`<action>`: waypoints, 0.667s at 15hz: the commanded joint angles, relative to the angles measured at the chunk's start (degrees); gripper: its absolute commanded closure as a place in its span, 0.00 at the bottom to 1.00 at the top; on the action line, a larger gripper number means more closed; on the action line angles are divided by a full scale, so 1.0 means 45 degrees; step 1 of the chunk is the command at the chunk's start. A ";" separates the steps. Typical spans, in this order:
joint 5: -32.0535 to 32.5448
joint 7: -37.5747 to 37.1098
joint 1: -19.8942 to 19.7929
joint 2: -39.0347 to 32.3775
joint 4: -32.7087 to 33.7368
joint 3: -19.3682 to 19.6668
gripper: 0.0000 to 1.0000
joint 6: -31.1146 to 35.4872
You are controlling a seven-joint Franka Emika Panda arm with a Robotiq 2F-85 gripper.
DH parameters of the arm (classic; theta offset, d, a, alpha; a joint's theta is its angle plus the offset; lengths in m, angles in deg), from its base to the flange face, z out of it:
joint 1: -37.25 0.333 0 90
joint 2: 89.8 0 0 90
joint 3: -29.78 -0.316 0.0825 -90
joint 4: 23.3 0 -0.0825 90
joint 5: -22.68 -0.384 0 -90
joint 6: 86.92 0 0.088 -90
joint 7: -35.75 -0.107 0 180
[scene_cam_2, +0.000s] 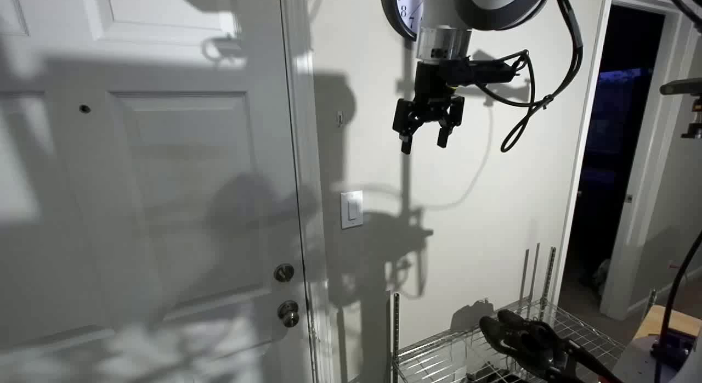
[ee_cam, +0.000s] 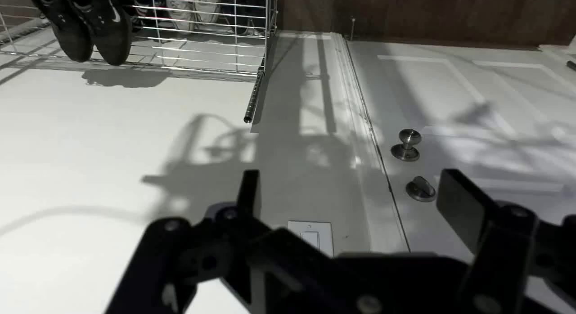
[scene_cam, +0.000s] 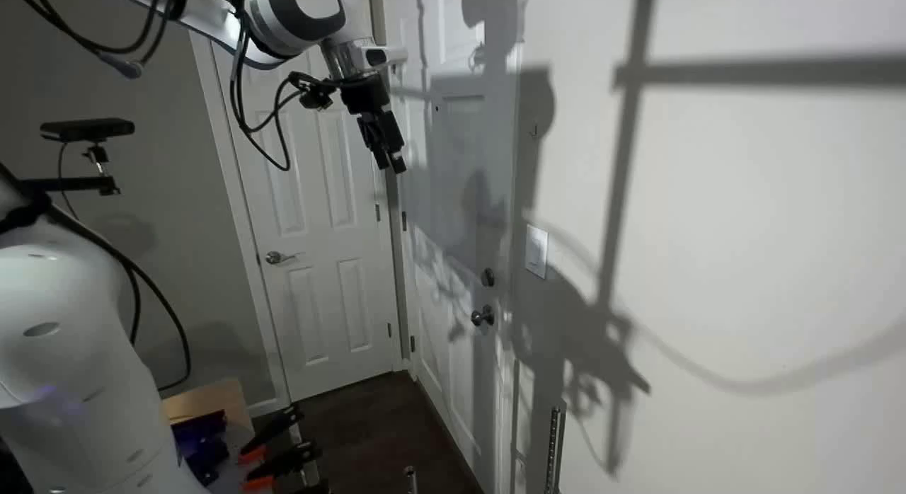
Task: Push the light switch downwards
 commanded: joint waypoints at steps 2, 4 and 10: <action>0.0182 -0.0138 0.0352 -0.0063 0.0021 0.0298 0.00 -0.0026; 0.0182 -0.0138 0.0352 -0.0063 0.0021 0.0298 0.00 -0.0026; 0.0008 -0.0011 0.0556 -0.0253 -0.0041 0.0422 0.00 0.0295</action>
